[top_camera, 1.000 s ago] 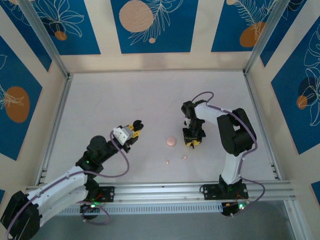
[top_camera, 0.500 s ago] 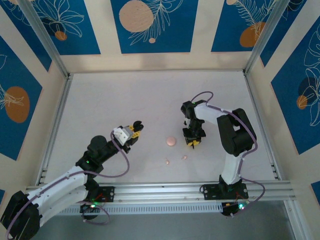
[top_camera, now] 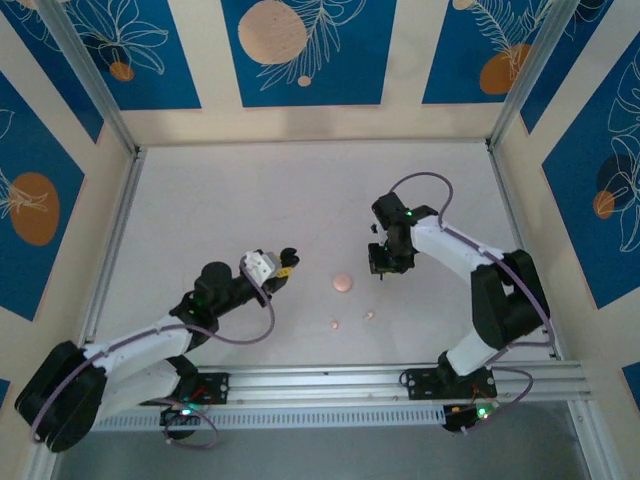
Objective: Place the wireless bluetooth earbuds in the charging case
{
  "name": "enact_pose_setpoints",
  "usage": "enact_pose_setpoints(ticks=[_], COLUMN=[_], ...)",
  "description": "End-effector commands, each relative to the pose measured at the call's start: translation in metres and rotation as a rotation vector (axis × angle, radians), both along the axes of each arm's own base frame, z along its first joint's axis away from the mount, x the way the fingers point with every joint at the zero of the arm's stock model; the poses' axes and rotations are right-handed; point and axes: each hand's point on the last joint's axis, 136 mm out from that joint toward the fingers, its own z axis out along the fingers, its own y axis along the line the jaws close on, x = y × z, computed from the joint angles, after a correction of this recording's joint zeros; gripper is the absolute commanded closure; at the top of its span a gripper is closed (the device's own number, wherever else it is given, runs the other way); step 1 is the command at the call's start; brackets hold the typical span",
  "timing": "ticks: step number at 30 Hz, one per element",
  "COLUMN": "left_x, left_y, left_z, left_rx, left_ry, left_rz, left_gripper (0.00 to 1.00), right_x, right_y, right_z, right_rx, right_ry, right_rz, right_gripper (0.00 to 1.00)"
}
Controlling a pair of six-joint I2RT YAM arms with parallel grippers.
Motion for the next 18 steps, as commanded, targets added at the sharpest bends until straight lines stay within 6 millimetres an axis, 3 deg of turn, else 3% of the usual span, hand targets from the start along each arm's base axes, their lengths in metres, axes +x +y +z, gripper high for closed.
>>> enact_pose_setpoints(ticks=[1,10,18], left_x=[0.008,0.015,0.016], left_y=[-0.017,-0.048,-0.066], left_z=[0.028,0.017,0.015], left_rx=[-0.106,-0.153,-0.192], left_ry=[-0.051,0.005,0.020], left_rz=[-0.053,-0.152,-0.216], left_gripper=[0.82,0.83,0.83], right_x=[0.014,0.027,0.027], right_y=[0.022,0.059,0.086], right_z=[0.022,0.075,0.101], right_rx=[0.151,0.405,0.511], right_ry=[-0.113,-0.345,-0.428], right_rz=[-0.022,0.051,0.129], right_gripper=[0.81,0.81,0.81])
